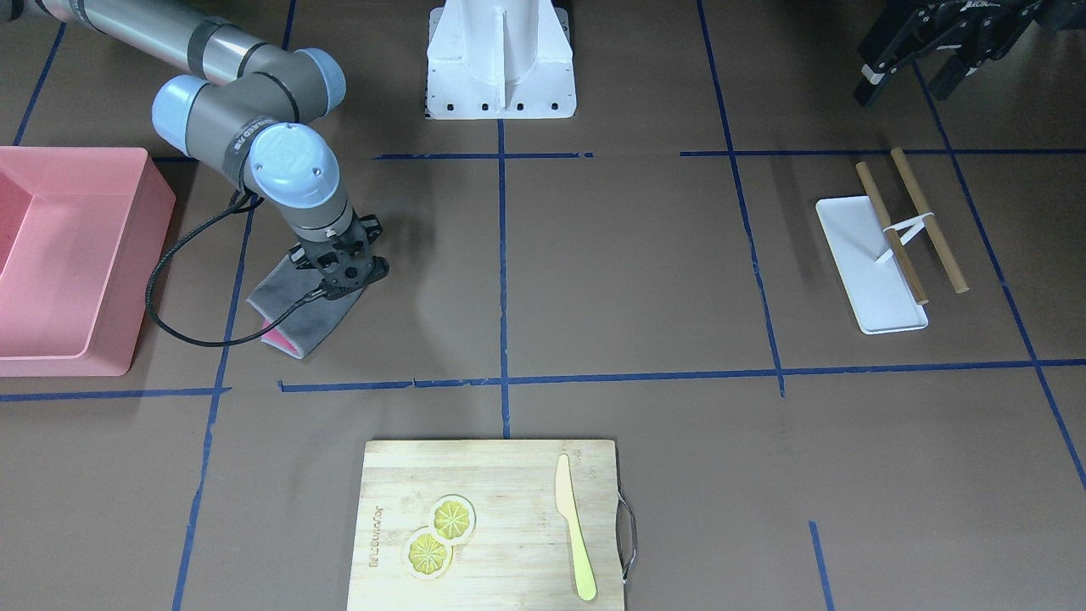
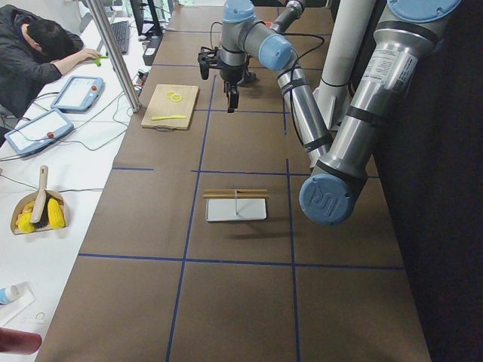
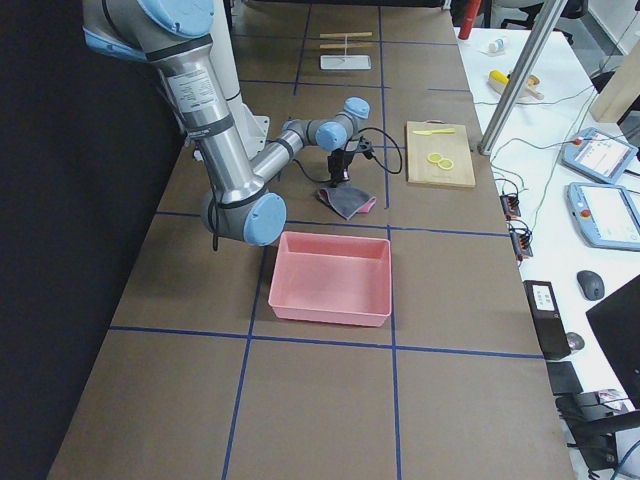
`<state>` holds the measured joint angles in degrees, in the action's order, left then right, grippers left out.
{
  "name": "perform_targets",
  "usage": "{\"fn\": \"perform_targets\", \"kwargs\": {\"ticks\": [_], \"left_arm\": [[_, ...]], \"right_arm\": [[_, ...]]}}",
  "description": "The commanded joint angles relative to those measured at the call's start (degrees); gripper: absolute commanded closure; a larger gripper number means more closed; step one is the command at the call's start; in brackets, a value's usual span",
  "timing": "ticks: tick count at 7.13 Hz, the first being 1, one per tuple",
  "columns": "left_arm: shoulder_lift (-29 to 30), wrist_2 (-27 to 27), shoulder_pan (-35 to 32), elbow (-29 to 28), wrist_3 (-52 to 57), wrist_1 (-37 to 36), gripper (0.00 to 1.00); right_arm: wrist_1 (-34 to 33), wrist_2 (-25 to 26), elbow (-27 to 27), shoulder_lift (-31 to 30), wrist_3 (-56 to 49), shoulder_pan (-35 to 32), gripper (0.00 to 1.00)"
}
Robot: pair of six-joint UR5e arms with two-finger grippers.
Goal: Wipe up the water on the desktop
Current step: 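Wipe the cloth across the table surface with the right gripper, then lift the cloth and carry it over the pink bin with the right gripper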
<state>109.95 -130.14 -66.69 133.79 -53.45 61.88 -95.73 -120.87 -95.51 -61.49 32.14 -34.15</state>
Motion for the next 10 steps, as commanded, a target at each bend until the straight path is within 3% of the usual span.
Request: {"fn": "perform_targets", "kwargs": {"ticks": [1,3,5,7,10], "left_arm": [[-0.08,0.07,-0.1,-0.02,0.1,0.0,0.0],[0.0,0.07,-0.37,0.07,0.1,0.0,0.0],[-0.08,-0.02,-1.16,0.15,0.27,0.09,0.0],[-0.17,-0.02,-1.16,0.07,0.19,0.09,0.0],[-1.92,0.06,-1.16,-0.02,3.52,0.0,0.0]], "right_arm": [[0.1,-3.3,-3.09,0.4,3.0,2.15,0.96],[2.02,-3.32,-3.98,0.58,6.17,5.66,0.96],[10.0,-3.32,-3.63,0.32,14.67,8.57,0.97],[10.3,-3.23,-4.68,0.67,14.8,5.35,0.97],[10.03,-2.88,-12.56,0.4,19.09,-2.9,0.98]]}}
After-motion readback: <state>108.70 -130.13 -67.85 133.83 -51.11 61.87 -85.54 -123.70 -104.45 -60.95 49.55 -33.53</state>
